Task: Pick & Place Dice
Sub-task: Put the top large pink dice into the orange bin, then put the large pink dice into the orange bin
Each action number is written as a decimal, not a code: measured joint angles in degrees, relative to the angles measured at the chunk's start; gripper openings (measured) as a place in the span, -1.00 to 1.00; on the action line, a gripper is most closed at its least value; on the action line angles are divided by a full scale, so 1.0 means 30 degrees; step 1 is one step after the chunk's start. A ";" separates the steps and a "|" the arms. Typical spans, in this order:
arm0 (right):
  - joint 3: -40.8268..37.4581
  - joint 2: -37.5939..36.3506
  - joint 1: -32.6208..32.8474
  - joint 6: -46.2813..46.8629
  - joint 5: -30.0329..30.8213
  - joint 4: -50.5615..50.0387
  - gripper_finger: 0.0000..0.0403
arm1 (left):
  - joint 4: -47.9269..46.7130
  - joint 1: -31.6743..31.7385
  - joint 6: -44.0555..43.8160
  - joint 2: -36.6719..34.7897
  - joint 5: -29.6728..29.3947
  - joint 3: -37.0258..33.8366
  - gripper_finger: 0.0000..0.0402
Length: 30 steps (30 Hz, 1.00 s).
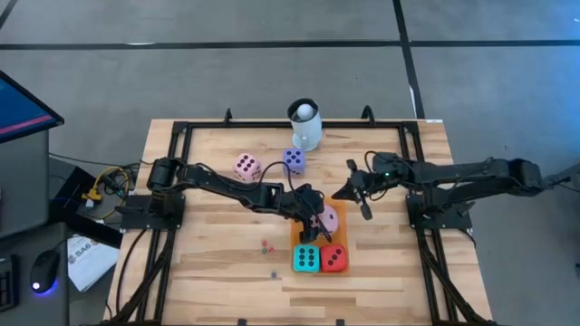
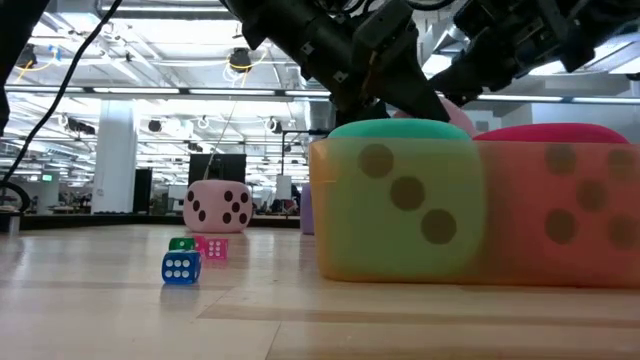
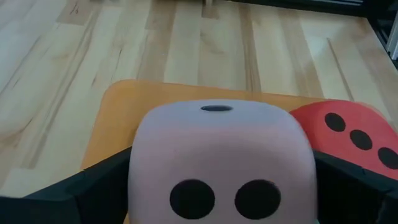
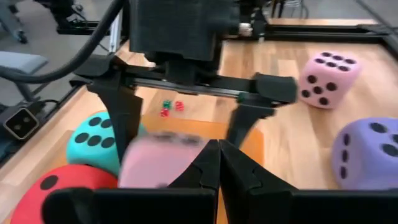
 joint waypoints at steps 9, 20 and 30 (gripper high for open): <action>0.0618 0.0850 -0.0006 0.0000 -0.0468 -0.0804 -1.00 | 0.0877 0.0423 0.0029 0.0437 0.0546 -0.0001 0.99; 0.0633 -0.0703 0.0001 0.0000 -0.0416 -0.1582 -1.00 | -0.0835 0.0332 -0.0095 -0.0287 0.0554 -0.0019 0.99; 0.0604 -0.1651 0.0699 -0.0459 0.0707 -0.2534 -1.00 | -0.3815 0.0380 -0.0015 -0.2293 0.0365 -0.0022 0.91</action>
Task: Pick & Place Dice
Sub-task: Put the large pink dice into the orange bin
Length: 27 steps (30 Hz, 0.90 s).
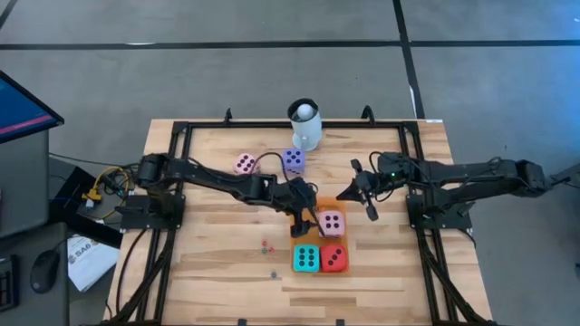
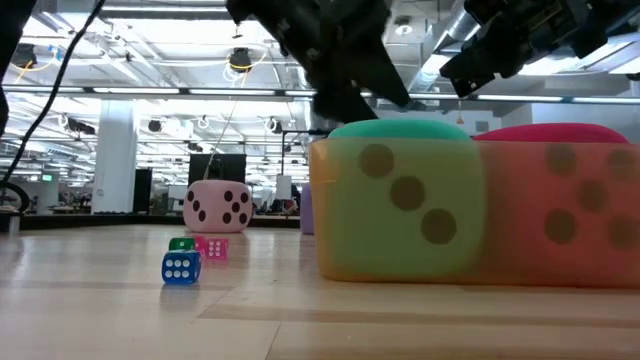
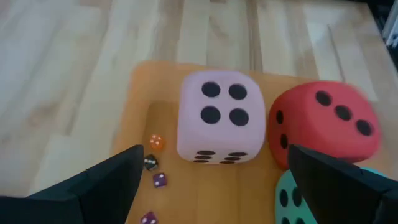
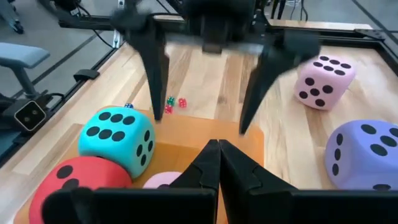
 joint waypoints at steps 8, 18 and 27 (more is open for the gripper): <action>0.0000 -0.0003 0.0231 -0.0036 0.0465 0.0105 -1.00 | -0.1198 0.0144 0.0752 -0.3834 -0.0786 -0.1701 0.83; 0.0000 0.0012 0.0220 -0.0032 0.0524 0.0565 -1.00 | -0.1222 0.0466 -0.2904 -0.9688 -0.7838 -0.6087 0.91; -0.0007 0.0027 0.0220 0.0001 0.0716 0.0690 -1.00 | -0.1061 0.1779 -0.7179 -1.2815 -0.8925 -0.9626 0.99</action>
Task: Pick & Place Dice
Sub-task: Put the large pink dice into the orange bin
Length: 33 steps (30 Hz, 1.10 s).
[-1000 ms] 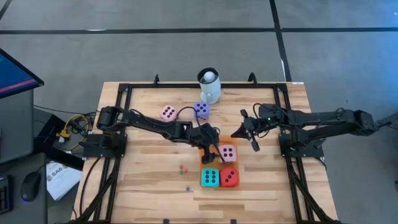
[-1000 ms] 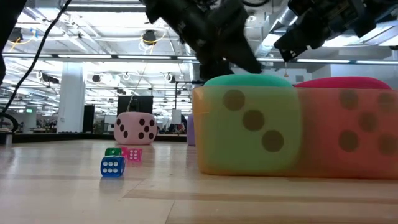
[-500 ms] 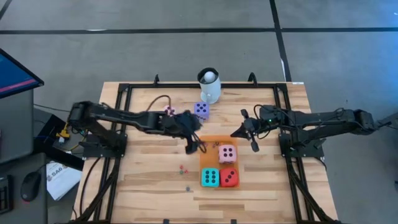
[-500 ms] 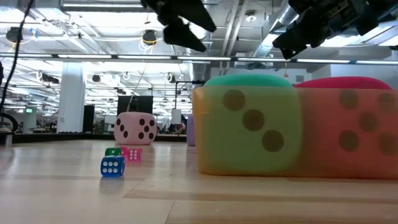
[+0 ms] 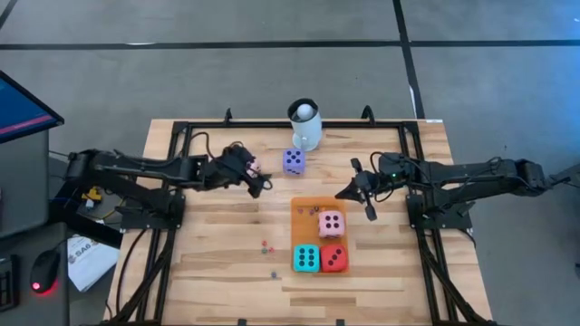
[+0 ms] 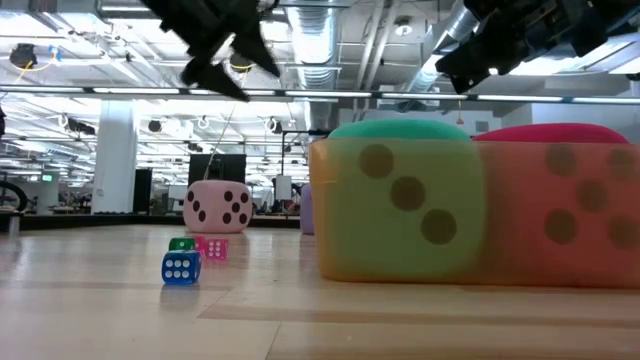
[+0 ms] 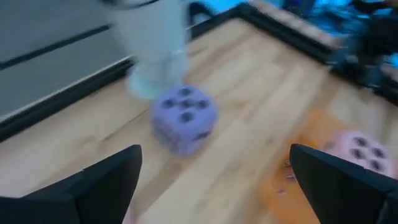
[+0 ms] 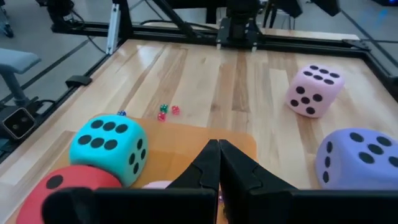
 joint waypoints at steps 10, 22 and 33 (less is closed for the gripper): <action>0.0000 0.0022 -0.0006 -0.0001 0.0390 -0.0064 -1.00 | -0.0321 0.2017 -0.1489 -0.0359 -0.0263 -0.0858 0.99; 0.0000 0.0022 0.0000 -0.0509 0.1469 0.0324 -1.00 | -0.1778 0.3728 -0.1498 -0.0104 0.0134 -0.0945 0.99; 0.0000 0.0022 0.0015 -0.0547 0.1768 0.0562 -1.00 | -0.2425 0.5386 -0.0444 0.2169 0.2387 -0.0923 0.99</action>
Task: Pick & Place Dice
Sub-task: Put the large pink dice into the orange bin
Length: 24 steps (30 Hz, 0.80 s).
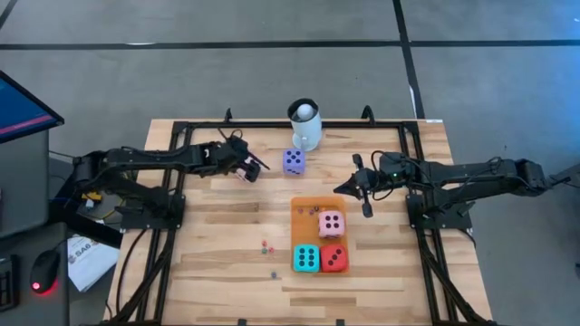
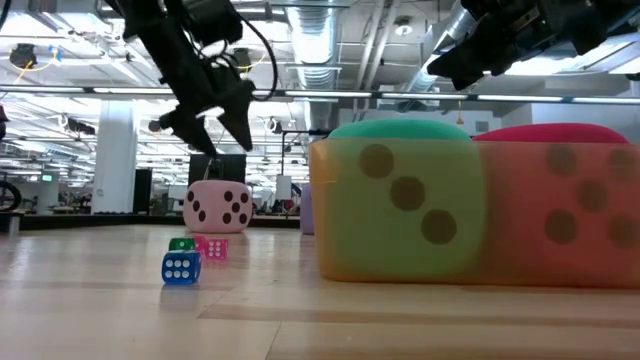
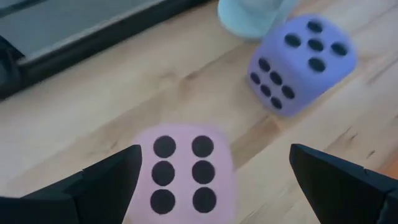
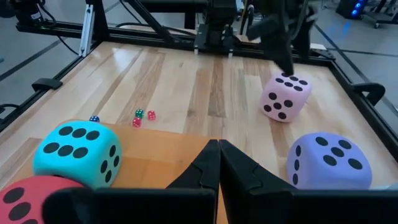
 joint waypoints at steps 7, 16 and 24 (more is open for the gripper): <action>0.0000 0.0000 0.0000 0.0007 -0.0007 -0.0014 -1.00 | -0.0078 0.0876 0.1131 0.1006 0.0710 0.0007 0.99; 0.0000 0.0000 0.0000 0.0000 -0.0007 -0.0021 -1.00 | -0.0001 0.1330 0.1631 0.1230 0.2253 0.0015 0.99; 0.0000 0.0000 0.0000 0.0007 -0.0007 0.0001 -1.00 | 0.0215 0.1330 0.2470 0.1341 0.1987 0.0015 0.99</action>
